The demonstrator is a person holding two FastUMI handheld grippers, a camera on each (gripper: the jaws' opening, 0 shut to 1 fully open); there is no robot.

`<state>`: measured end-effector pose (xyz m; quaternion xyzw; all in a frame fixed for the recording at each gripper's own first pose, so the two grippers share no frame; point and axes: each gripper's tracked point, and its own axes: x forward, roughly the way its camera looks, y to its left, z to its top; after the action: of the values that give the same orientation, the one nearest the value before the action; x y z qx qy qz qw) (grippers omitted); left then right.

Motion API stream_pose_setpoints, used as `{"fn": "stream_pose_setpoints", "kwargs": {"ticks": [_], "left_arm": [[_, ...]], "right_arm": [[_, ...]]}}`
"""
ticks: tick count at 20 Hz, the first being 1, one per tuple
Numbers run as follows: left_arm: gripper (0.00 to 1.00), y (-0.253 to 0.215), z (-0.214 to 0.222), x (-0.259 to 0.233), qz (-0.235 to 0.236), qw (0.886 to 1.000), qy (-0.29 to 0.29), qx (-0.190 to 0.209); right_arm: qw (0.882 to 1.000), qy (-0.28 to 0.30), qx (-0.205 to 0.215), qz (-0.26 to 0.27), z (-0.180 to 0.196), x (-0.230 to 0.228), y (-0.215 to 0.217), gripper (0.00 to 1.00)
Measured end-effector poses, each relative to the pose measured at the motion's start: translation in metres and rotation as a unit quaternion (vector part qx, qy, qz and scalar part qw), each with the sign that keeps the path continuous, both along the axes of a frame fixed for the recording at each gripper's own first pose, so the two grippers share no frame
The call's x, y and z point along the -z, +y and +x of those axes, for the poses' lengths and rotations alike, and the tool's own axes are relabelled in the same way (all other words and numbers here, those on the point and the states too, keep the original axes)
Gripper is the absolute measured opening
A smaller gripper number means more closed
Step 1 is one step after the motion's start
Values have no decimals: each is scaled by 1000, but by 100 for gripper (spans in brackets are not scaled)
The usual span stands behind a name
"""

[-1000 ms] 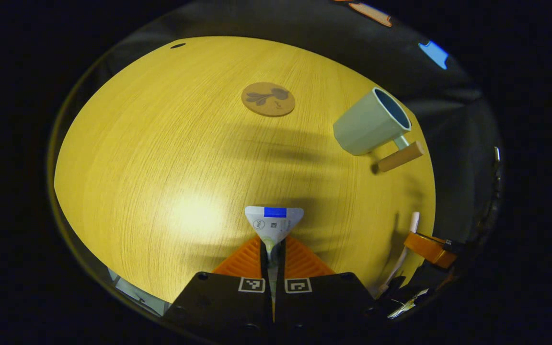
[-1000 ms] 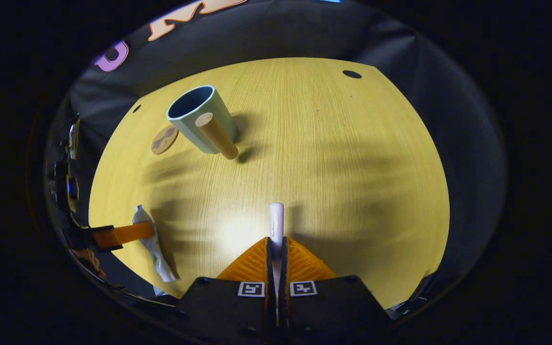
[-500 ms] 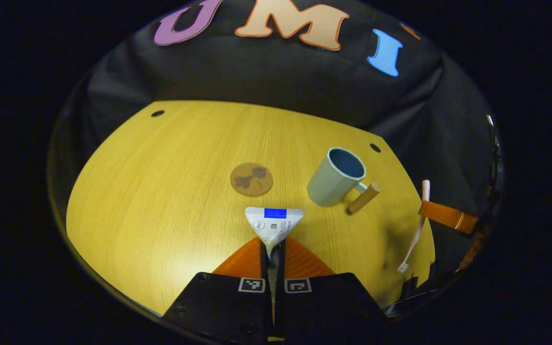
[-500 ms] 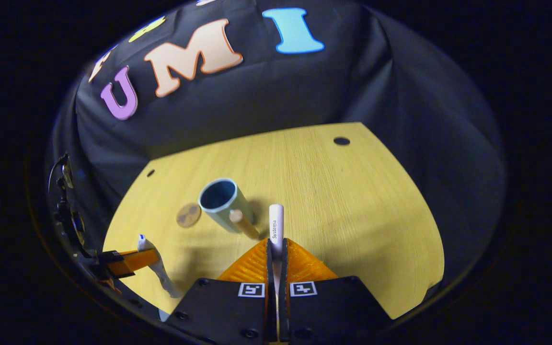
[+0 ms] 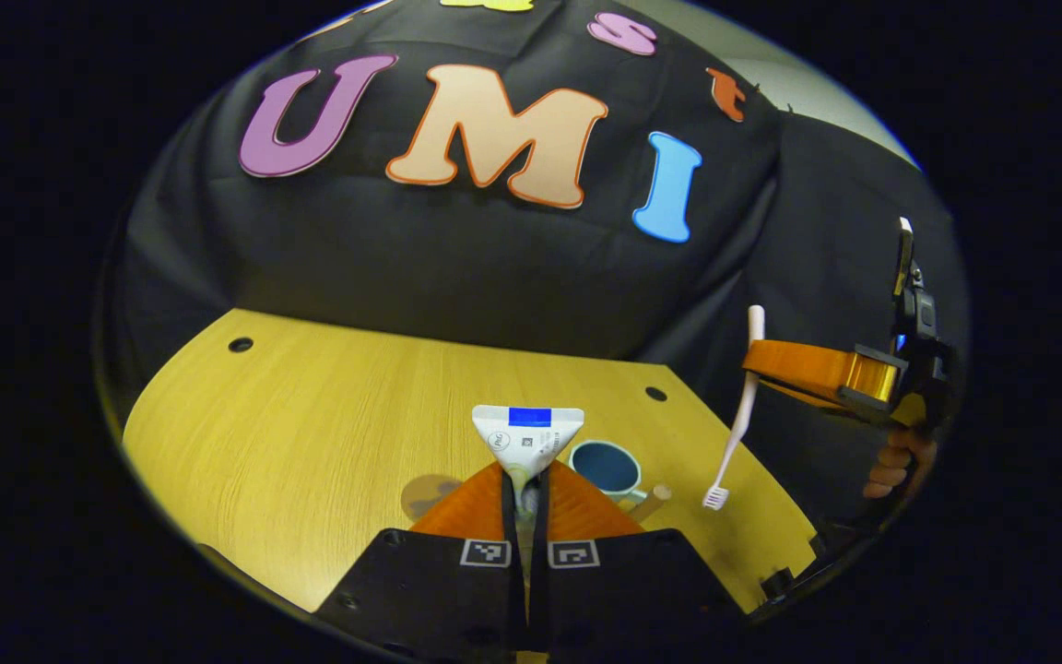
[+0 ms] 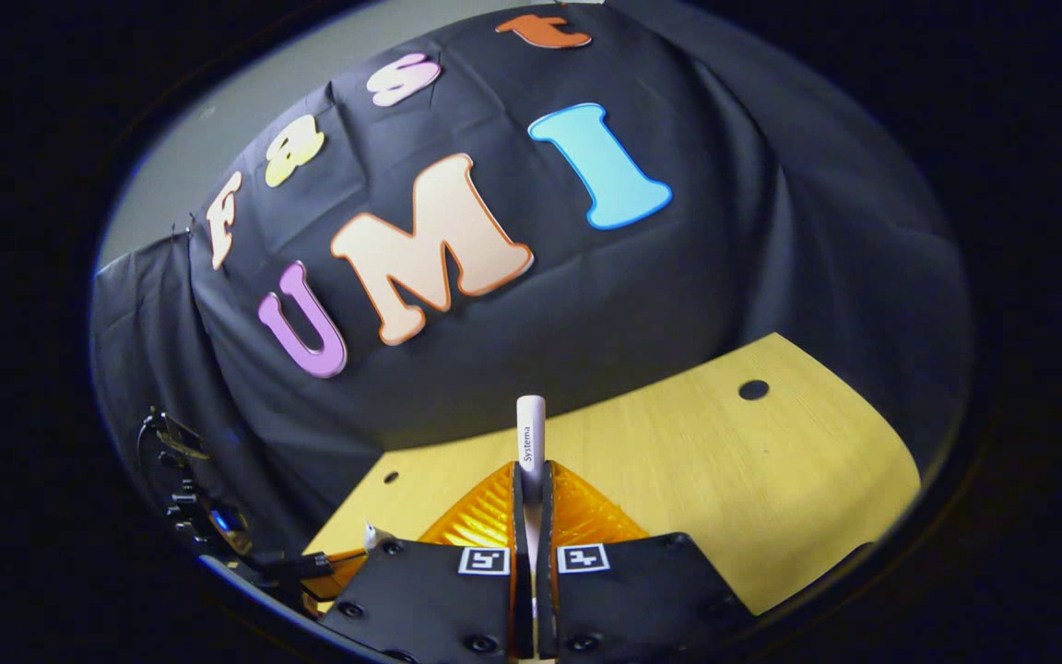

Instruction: Put the toothbrush and toothpaste on the desktop into the cup, then pick up the cup and place it on the coaster on the desktop.

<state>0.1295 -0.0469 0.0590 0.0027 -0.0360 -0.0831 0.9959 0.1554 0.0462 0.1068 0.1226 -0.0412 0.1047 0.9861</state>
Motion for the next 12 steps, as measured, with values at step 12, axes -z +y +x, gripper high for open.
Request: {"fn": "stream_pose_setpoints", "kwargs": {"ticks": [12], "left_arm": [[0, -30, 48, -62, 18, 989, -133, 68]], "right_arm": [[996, -13, 34, -77, 87, 66, 17, 5]]}}
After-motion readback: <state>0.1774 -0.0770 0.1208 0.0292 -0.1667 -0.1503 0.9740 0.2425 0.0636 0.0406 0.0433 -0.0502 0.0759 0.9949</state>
